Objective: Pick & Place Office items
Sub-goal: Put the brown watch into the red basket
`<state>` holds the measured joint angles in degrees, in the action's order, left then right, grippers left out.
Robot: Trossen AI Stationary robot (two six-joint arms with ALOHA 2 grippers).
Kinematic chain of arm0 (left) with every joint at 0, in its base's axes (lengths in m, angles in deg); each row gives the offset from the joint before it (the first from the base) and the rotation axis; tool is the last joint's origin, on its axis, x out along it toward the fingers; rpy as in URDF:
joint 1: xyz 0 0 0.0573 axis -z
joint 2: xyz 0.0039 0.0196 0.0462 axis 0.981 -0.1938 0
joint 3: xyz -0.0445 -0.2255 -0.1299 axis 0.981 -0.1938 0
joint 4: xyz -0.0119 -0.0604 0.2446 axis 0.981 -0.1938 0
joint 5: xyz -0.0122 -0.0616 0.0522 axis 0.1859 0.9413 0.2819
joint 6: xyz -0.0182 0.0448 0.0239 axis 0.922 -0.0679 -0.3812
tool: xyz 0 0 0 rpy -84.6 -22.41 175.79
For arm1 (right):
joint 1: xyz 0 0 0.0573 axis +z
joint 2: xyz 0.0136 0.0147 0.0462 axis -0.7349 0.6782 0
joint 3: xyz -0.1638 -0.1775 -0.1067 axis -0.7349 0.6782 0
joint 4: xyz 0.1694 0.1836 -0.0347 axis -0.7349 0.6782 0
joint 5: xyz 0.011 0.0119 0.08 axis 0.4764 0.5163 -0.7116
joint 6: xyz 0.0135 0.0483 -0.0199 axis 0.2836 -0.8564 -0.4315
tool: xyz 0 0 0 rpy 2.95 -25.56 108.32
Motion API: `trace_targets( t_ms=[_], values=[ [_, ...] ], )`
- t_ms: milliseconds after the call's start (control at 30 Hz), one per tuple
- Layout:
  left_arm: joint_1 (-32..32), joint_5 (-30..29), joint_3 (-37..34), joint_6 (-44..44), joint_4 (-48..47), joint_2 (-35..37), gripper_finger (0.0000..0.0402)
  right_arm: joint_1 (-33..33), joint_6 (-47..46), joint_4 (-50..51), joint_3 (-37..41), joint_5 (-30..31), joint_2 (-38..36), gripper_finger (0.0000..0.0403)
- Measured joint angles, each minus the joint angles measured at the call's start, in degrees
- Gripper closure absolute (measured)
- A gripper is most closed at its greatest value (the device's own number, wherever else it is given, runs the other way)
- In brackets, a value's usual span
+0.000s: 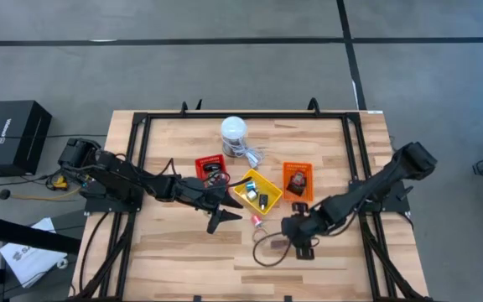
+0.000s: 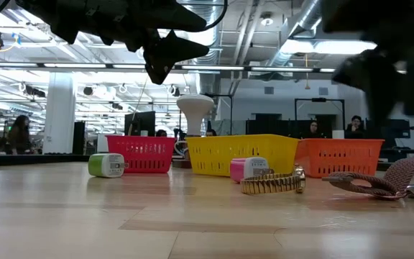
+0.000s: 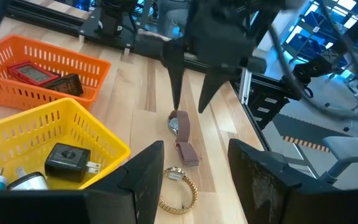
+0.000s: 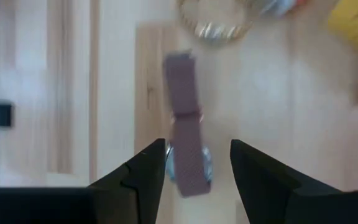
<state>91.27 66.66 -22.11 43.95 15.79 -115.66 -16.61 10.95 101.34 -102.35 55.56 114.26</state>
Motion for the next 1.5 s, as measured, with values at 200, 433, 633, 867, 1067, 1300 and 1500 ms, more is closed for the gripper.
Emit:
trace_targets(
  t_ms=[200,433,633,867,1067,1300,1500],
  values=[
    [0.00,0.00,0.00,0.00,0.00,0.00,0.0231,2.34,-0.12,0.09,-0.01,-0.62,4.65,0.0230],
    [0.00,0.01,0.00,0.00,0.00,0.00,0.0233,1.12,-0.12,5.01,-3.58,-0.42,7.88,0.0212],
    [0.00,-0.01,0.00,0.00,0.01,0.00,0.0234,0.51,-0.12,6.71,-4.78,-0.45,8.31,0.0188],
    [0.00,0.01,0.00,0.00,0.00,0.00,0.0234,0.84,-2.11,6.32,-4.78,-0.59,8.31,0.0180],
    [0.00,-0.01,0.00,0.00,0.02,0.00,0.0234,1.00,-3.64,4.95,-3.19,-0.59,8.31,0.0189],
    [0.00,0.01,0.00,0.01,0.01,0.00,0.0234,1.10,-3.73,3.96,-1.00,-0.60,8.31,0.0201],
    [0.00,-0.01,0.00,0.00,0.00,0.00,0.0234,1.05,-2.81,2.29,-0.30,-0.62,8.31,0.0239]
  ],
)
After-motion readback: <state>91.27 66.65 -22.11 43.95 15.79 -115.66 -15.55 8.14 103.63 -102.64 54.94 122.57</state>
